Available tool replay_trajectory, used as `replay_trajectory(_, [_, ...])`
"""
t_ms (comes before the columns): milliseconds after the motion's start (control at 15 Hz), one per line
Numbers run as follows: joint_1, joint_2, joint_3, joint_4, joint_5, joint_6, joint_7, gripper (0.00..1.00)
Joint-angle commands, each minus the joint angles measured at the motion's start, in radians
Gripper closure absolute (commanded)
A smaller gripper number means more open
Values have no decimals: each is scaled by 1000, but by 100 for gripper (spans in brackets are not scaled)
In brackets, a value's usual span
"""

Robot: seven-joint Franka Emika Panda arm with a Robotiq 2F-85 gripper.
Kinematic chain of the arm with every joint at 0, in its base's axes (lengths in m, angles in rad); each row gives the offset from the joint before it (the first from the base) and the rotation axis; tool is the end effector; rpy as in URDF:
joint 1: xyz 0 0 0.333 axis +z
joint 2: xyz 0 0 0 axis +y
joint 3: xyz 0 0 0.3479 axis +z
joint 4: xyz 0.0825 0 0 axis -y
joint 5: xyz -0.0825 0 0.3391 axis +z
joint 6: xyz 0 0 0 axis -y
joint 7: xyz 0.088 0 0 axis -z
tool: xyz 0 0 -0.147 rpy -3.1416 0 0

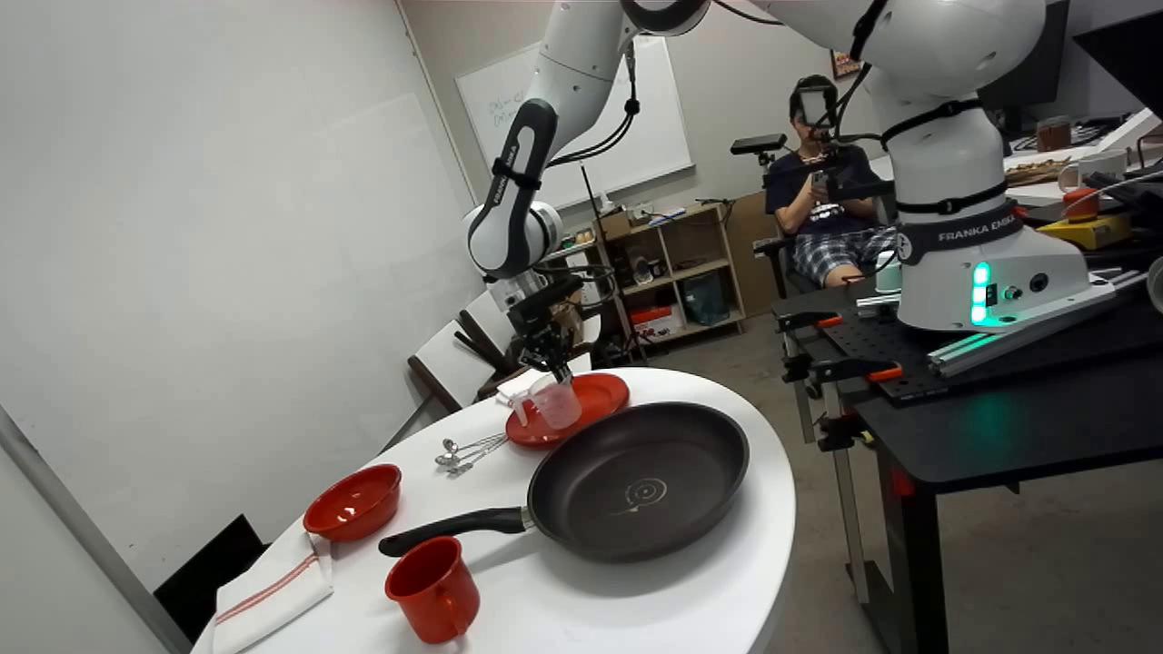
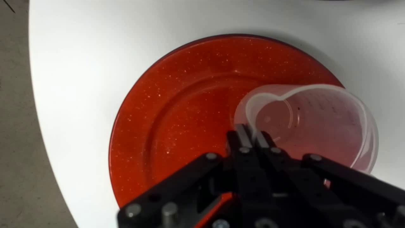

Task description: Put the clear jug on the red plate

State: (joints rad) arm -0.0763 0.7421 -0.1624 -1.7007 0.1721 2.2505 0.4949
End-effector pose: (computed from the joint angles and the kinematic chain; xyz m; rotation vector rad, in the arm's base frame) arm 0.6235 -0.1319 0.1706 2.8574 -1.2451 -0.2786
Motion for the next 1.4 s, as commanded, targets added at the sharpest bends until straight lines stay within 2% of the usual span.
replay_trajectory(0, [-11, 3, 6, -4, 36, 8, 10, 99])
replay_trajectory(800, [-30, 16, 5, -13, 82, 10, 13, 99])
replay_trajectory(1333, [-25, 23, -2, 0, 63, -1, 3, 96])
